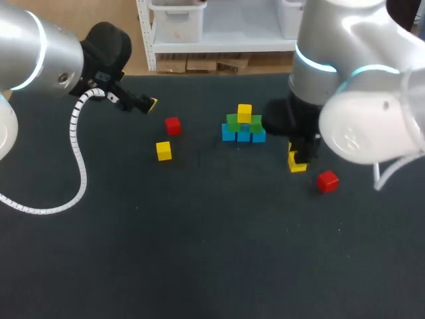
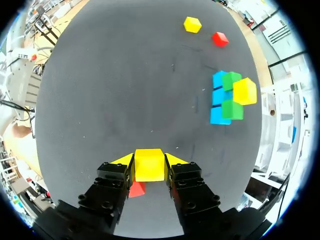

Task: Place the blue cubes, place green cubes on the blue cubes, place the yellow cubes on the green cubes, then place the red cubes on the yellow cubes, and place purple cube on the red cubes.

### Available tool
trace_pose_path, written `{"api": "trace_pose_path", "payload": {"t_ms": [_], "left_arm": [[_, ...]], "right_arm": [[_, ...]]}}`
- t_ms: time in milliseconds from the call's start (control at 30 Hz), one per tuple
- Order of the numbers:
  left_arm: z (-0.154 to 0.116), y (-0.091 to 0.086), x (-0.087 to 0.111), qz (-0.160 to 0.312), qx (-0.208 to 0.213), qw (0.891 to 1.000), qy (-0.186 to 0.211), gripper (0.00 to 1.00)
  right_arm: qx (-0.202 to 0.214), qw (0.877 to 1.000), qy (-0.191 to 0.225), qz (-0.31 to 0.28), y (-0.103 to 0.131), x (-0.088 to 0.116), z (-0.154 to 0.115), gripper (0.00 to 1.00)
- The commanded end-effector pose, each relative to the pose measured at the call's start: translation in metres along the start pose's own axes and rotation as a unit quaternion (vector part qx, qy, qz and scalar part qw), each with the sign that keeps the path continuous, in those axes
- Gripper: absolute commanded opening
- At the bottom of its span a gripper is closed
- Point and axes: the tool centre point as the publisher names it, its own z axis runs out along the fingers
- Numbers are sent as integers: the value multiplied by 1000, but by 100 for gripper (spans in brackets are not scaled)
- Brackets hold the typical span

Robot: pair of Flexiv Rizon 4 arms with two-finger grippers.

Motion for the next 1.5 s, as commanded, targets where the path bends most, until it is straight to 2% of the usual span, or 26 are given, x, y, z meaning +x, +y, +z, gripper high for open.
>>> {"api": "trace_pose_path", "payload": {"t_ms": [33, 500, 533, 567, 633, 1000, 1500], "left_arm": [[1, 1, 0, 0, 1, 1000, -1, 100], [1, 1, 0, 0, 1, 1000, -1, 100], [1, 1, 0, 0, 1, 1000, -1, 100], [1, 1, 0, 0, 1, 1000, -1, 100], [1, 1, 0, 0, 1, 1000, -1, 100], [1, 1, 0, 0, 1, 1000, -1, 100], [1, 1, 0, 0, 1, 1000, -1, 100]], "right_arm": [[-26, 1000, 8, 5, -17, -10, -18, 0], [-23, 999, 0, 24, -50, -25, -39, 0], [-21, 999, -7, 27, -54, -25, -40, 10], [-21, 999, -5, 26, -56, -26, -40, 4], [-22, 999, -4, 25, -62, -28, -39, 0], [-28, 999, -27, 25, -89, -37, -33, 0], [-33, 999, -3, 20, -112, -51, -20, 0]]}}
